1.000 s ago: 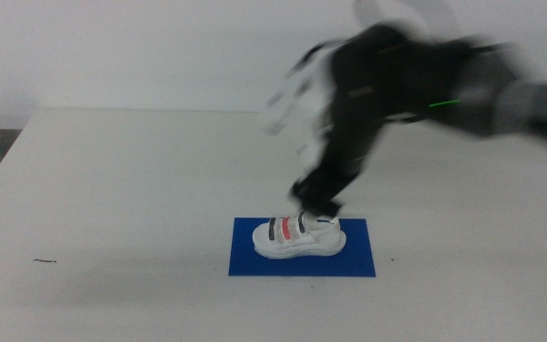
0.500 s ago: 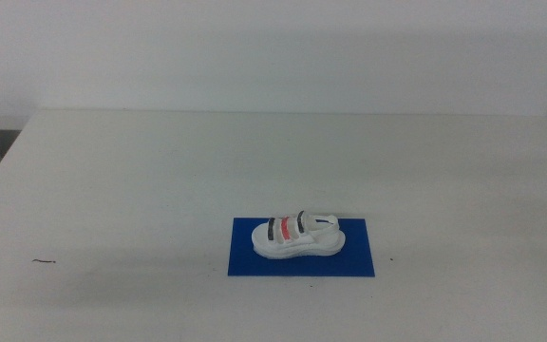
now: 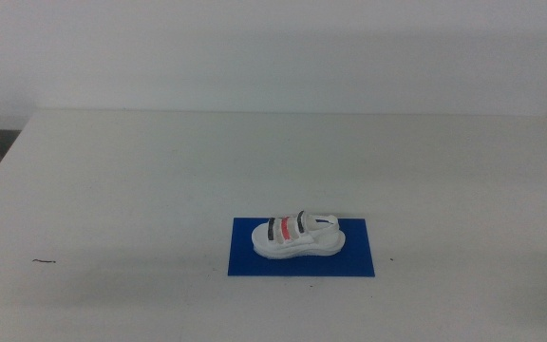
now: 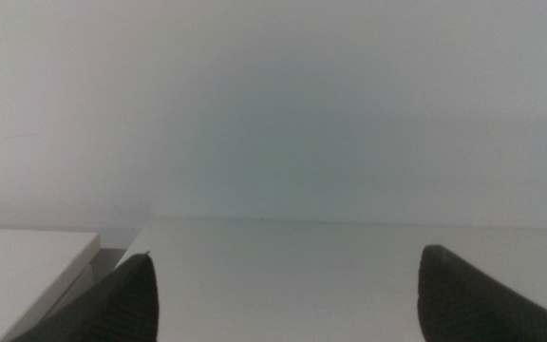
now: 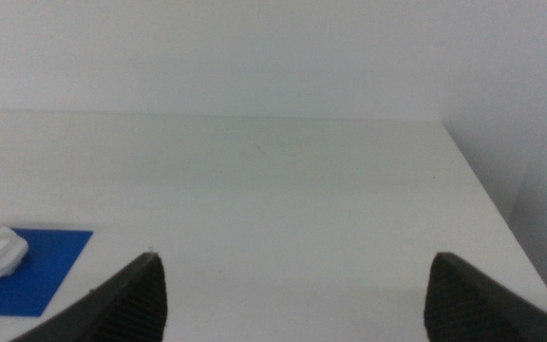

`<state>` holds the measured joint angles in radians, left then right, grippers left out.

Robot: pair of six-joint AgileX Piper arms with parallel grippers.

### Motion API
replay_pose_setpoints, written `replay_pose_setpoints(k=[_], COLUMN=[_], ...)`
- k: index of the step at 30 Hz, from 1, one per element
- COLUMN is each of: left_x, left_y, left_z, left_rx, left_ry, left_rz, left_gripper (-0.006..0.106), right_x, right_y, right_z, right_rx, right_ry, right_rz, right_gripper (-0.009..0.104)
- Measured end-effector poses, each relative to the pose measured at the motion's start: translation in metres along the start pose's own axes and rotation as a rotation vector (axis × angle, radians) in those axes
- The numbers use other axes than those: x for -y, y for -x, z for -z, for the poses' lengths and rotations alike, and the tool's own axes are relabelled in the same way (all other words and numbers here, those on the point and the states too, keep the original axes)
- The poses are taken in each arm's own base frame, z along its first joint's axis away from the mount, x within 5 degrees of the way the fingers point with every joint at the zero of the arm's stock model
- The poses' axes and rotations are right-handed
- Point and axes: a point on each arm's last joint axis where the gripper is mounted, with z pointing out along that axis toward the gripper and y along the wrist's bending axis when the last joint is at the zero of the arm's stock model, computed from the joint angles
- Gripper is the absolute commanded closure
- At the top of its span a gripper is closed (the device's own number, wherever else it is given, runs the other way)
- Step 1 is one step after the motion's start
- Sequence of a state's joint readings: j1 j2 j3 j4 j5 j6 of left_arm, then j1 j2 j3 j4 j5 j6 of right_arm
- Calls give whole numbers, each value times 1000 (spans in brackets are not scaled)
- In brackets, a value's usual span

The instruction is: Use one arm to grab the shoe from the table and place it on the mat.

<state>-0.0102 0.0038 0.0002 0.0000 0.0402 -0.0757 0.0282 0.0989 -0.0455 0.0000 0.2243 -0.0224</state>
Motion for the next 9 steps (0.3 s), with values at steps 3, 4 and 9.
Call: replay_pose_setpoints(k=[3, 4, 9], left_x=[0, 0, 0], left_y=[0, 0, 0], left_z=[0, 0, 0], left_rx=[0, 2, 0], left_ry=[0, 0, 0], left_rz=[0, 0, 0], left_gripper=[7, 7, 7], right_x=[0, 0, 0], right_y=[-9, -9, -13], right_z=[4, 4, 4], right_rx=[41, 50, 13], right_ry=[-1, -2, -1], right_rz=[-2, -2, -2], right_gripper=[14, 14, 14])
